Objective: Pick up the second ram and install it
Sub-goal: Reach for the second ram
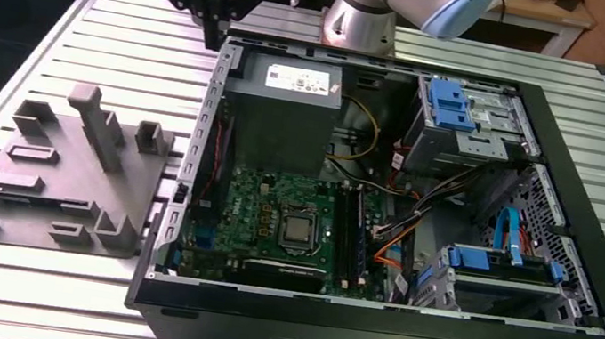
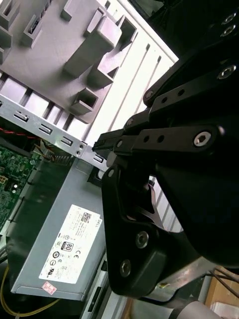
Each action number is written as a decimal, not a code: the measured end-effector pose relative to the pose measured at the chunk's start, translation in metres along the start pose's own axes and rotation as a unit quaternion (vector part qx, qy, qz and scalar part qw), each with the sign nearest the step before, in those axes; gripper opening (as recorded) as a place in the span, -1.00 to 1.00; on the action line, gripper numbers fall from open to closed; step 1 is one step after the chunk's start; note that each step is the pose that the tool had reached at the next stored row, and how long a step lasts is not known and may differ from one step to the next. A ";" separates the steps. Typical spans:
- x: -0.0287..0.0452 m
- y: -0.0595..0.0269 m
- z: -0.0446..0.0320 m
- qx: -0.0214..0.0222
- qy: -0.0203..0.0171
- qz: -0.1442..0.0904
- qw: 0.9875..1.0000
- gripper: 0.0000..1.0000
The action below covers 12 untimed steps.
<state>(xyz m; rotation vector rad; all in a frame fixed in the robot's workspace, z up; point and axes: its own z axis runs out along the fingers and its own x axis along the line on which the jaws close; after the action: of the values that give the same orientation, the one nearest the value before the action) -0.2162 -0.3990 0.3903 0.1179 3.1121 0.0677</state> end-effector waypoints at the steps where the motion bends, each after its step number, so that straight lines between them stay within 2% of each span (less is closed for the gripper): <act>1: 0.0013 -0.0001 0.0000 0.000 0.000 0.000 1.000 -0.86; 12: 0.0165 -0.0014 0.0019 0.000 0.000 0.000 1.000 -0.86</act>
<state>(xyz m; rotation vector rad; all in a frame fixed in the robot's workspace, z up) -0.2327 -0.3990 0.3879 0.1179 3.1122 0.0676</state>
